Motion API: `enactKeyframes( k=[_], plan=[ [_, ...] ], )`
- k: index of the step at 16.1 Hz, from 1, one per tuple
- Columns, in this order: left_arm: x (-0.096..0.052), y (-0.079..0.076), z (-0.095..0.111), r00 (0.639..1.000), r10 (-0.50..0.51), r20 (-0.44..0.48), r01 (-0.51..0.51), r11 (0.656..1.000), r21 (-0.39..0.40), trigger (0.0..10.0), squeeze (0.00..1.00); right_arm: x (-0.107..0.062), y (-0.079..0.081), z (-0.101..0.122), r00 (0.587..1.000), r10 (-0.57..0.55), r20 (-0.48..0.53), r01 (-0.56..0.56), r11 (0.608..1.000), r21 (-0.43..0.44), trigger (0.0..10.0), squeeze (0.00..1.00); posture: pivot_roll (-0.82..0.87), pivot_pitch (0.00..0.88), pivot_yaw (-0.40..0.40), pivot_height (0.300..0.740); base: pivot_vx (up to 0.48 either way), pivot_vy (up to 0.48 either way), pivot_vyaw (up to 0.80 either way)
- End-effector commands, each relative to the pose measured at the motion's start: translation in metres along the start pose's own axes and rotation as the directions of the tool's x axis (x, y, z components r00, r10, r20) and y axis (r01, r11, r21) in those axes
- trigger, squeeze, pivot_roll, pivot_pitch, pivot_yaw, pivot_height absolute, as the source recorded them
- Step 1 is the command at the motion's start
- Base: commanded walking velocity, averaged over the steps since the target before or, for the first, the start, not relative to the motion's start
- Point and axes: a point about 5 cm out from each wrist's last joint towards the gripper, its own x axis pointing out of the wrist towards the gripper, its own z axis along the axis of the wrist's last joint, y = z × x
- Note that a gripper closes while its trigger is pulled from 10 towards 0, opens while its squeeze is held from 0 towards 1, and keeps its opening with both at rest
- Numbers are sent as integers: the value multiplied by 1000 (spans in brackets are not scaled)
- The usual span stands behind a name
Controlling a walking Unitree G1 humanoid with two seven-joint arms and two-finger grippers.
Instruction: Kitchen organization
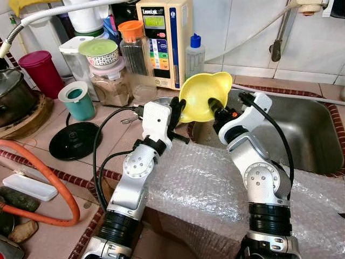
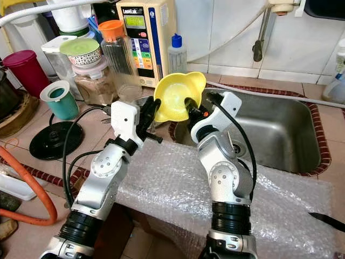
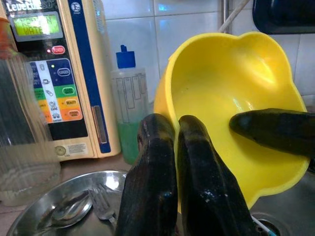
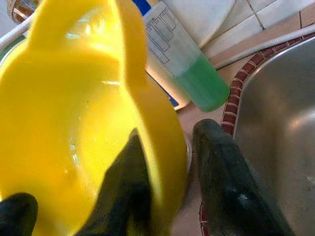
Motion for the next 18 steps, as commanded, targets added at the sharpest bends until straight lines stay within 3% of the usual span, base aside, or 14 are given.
enactKeyframes(
  k=[1,2,3,4,5,7,8,10,12,14,15,18],
  plan=[
    [0,-3,12,998,-26,57,25,1000,5,0,0,2,-3,8,999,-41,26,41,999,0,0,0,20,0,88,740,0,0,0],
    [0,-4,10,998,-33,50,33,999,-1,0,0,1,-8,10,997,-70,35,70,998,-1,0,0,15,0,91,740,0,0,0],
    [0,-5,10,998,-35,47,35,999,1,1373,0,0,-11,10,996,-87,35,87,996,0,0,0,11,0,94,740,0,0,0],
    [0,-5,9,998,-37,45,38,999,-4,2078,0,-1,-14,10,994,-107,39,107,994,0,0,0,10,0,98,740,0,0,0],
    [1,-7,9,998,-52,45,53,998,-23,7686,1000,-1,-16,11,991,-124,46,124,992,1,0,0,9,0,100,740,0,0,0],
    [1,-13,10,994,-93,55,97,993,-63,8549,1000,-3,-23,13,984,-164,67,164,986,9,0,0,6,0,106,740,0,0,0],
    [0,-17,10,992,-115,60,119,990,-78,10000,1000,-3,-26,14,981,-183,71,183,983,11,0,0,1,0,113,740,0,0,0],
    [1,-20,10,991,-123,59,128,989,-79,10000,1000,-4,-32,18,973,-215,89,214,977,10,0,0,4,0,111,740,0,0,0],
    [1,-21,6,991,-133,33,136,986,-101,10000,1000,-4,-40,27,957,-256,136,265,963,-48,0,0,3,0,107,740,0,0,0],
    [-3,-26,-5,975,-215,-55,203,964,-169,10000,1000,-1,-52,45,925,-283,252,345,904,-251,0,0,14,0,97,740,0,0,0],
    [-4,-27,-6,972,-227,-61,214,962,-171,10000,1000,0,-53,48,923,-274,272,350,891,-290,0,0,14,0,97,740,0,0,0],
    [-24,-16,-21,942,-286,-175,257,951,-171,10000,1000,9,-69,62,894,-242,378,423,734,-531,0,0,59,0,92,740,0,0,0]
  ],
)
